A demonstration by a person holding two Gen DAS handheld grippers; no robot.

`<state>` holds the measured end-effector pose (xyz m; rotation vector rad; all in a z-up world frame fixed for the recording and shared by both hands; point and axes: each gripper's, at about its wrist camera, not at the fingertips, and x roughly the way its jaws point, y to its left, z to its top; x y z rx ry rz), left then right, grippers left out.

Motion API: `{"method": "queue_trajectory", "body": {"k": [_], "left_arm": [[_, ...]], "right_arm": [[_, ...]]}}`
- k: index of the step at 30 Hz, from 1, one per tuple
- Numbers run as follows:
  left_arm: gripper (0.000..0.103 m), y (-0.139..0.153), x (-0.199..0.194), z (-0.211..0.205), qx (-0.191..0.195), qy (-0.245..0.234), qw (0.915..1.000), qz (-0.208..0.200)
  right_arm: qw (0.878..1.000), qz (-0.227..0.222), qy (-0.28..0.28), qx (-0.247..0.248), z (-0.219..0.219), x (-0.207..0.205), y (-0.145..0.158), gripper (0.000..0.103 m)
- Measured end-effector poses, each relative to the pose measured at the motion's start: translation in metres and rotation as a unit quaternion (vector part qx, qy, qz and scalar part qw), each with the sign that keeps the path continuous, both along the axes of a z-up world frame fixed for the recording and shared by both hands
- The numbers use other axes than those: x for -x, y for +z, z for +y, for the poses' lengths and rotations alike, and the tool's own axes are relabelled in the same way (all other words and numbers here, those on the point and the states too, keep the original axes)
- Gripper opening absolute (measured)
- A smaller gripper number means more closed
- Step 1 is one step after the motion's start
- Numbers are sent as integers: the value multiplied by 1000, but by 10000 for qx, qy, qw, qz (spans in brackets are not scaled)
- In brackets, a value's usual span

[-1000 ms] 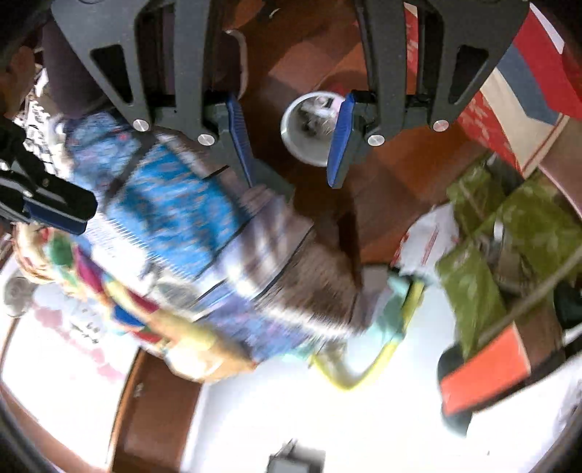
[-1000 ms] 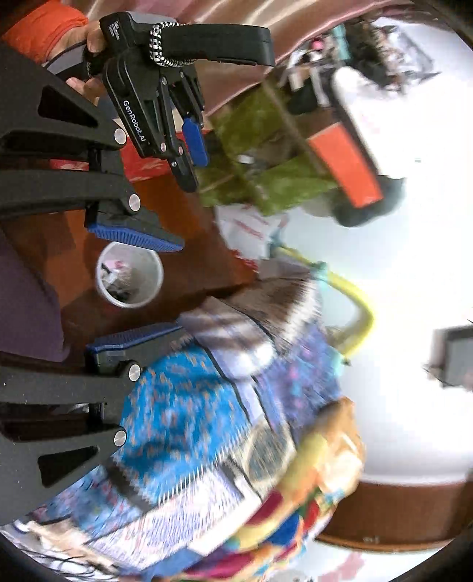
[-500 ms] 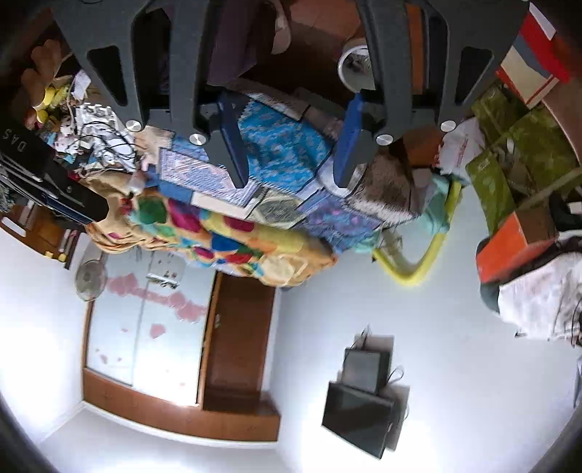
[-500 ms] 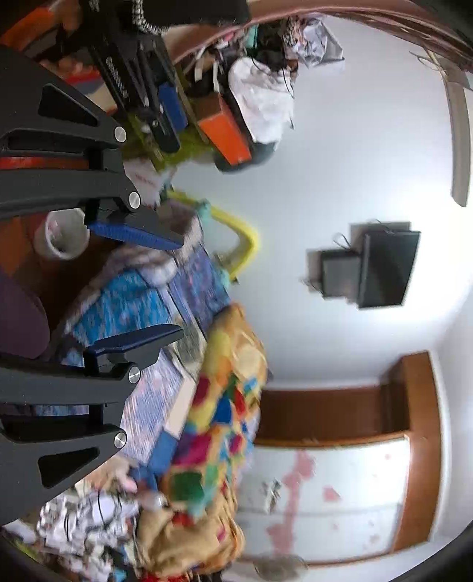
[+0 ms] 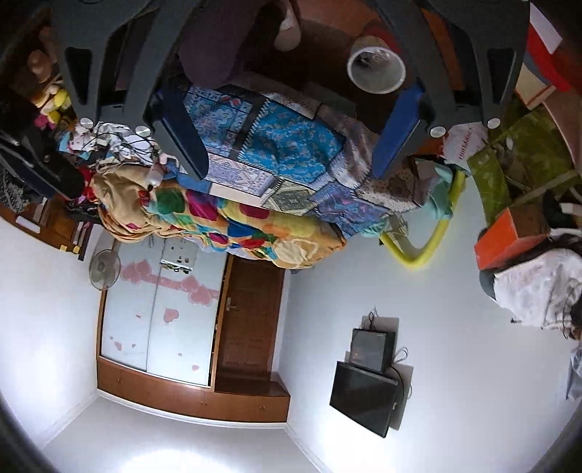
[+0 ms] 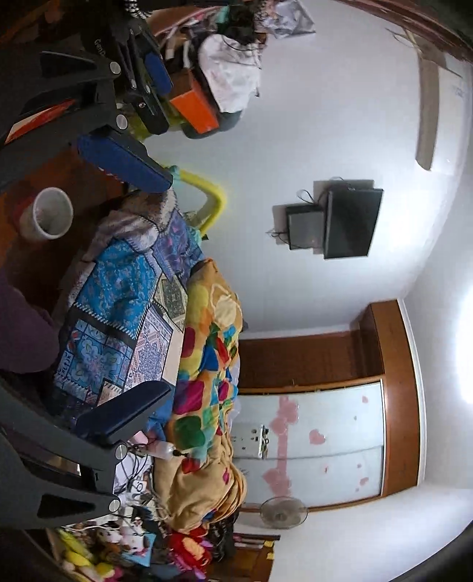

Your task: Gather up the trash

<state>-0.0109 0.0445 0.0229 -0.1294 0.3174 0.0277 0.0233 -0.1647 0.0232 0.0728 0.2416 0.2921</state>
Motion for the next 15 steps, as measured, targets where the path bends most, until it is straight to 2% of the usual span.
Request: {"method": "queue_trajectory", "body": {"k": [5,15], "left_arm": [[96,-2,2,0,-15,-41,10000,-29],[96,-8,0,-1,-48,-59,10000,55]], "right_arm": [[9996,-5,-187,222,0,2,-2,103],[9996,174,-78,197,-2,2,-8,103]]}}
